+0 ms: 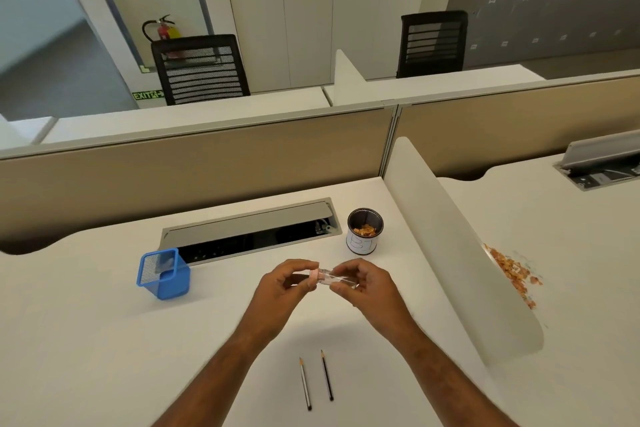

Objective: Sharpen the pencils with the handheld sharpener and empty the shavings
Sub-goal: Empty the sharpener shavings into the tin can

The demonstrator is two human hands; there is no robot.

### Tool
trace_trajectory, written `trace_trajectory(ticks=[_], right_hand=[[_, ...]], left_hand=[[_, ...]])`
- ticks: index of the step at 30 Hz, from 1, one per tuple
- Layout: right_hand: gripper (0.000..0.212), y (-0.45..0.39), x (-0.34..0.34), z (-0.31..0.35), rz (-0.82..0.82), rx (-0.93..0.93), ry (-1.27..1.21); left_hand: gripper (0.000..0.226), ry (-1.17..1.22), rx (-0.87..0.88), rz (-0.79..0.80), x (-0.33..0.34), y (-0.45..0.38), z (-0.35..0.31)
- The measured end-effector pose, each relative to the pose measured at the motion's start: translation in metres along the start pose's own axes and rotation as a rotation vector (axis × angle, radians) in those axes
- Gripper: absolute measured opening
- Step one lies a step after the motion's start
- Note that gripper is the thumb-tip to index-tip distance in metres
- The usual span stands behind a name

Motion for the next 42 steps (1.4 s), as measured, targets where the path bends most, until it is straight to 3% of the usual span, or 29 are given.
trace_trajectory(ticks=[12,20,23,25,28,36,42], right_hand=[[0.011,0.048,0.032,0.000,0.103,0.082,-0.032],[0.027,0.078,0.058,-0.007,0.185,0.164,-0.087],[0.018,0.088,0.064,-0.020,0.233,0.207,-0.087],[0.022,0.095,0.067,-0.026,0.258,0.204,-0.068],[0.037,0.108,0.072,-0.031,0.280,0.166,0.041],[0.025,0.128,0.069,-0.068,0.173,-0.125,0.571],[0.012,0.125,0.045,-0.101,0.035,-0.034,0.598]], left_hand=[[0.024,0.066,-0.013,-0.006,-0.024,0.060,0.009],[0.027,0.071,-0.056,-0.023,-0.038,0.095,0.021],[0.026,0.030,-0.103,0.004,-0.039,0.105,0.031],[0.026,0.047,-0.131,0.010,-0.038,0.112,0.037],[0.024,0.108,-0.161,-0.004,-0.032,0.122,0.043],[0.026,0.013,-0.262,-0.016,-0.019,0.152,0.069],[0.017,-0.192,-0.347,-0.090,-0.025,0.164,0.095]])
Point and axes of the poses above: each hand's wrist, its own y-axis away from the middle knuckle, its own x-axis out of the palm, z = x × y, the point moved 5 cm from there along -y, towards the middle knuckle, and after that the axes turned 3 degrees about -z, right-handed, at the moved point
